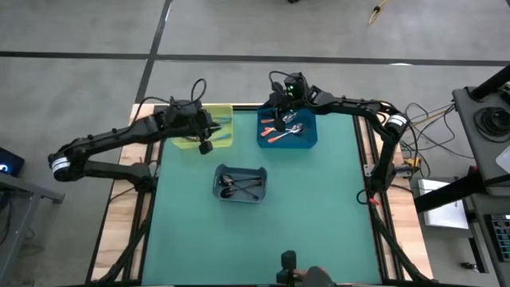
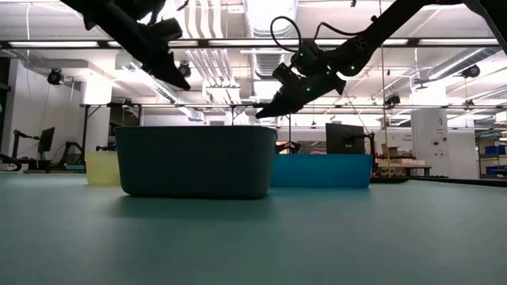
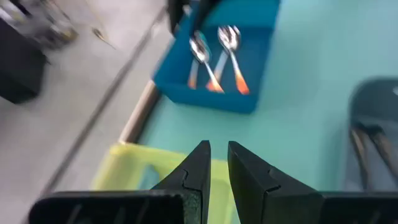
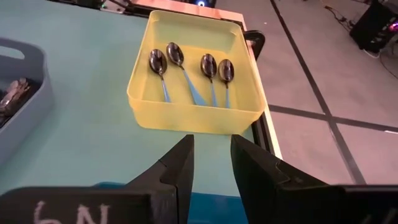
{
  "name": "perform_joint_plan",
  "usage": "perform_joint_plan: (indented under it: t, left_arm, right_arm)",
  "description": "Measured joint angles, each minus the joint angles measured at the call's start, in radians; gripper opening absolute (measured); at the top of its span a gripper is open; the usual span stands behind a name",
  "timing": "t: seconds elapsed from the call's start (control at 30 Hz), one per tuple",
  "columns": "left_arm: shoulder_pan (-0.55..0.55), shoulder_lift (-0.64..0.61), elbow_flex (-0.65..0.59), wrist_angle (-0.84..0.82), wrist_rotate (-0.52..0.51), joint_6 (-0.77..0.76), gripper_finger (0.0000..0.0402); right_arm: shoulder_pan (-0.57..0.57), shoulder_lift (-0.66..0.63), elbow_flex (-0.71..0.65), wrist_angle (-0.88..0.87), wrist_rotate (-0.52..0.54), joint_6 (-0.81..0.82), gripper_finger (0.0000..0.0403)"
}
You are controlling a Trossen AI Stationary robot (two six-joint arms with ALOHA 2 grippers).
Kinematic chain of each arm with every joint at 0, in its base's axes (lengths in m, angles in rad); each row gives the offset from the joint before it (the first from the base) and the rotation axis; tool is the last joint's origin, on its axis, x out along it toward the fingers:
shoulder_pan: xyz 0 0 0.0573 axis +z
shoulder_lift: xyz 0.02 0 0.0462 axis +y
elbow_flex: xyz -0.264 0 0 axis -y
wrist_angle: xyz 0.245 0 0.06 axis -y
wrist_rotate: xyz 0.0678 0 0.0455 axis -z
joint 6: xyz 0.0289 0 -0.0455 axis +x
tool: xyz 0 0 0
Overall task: Sort silverware by color (type)
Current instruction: Adjust the blue spoons in the green bin
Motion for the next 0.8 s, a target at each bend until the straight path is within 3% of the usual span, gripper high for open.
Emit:
perform_joint_plan:
  t: [0.33,0.8]
  left_arm:
    - [0.000,0.011,0.021,-0.200,0.132,-0.155,0.0038]
    - [-0.007,0.011,0.020,-0.298,0.193,-0.418,0.0038]
  right_arm:
    - [-0.009,0.002,0.000,-0.009,0.000,-0.039,0.0097]
    - [-0.043,0.018,0.000,-0.017,0.002,-0.078,0.0096]
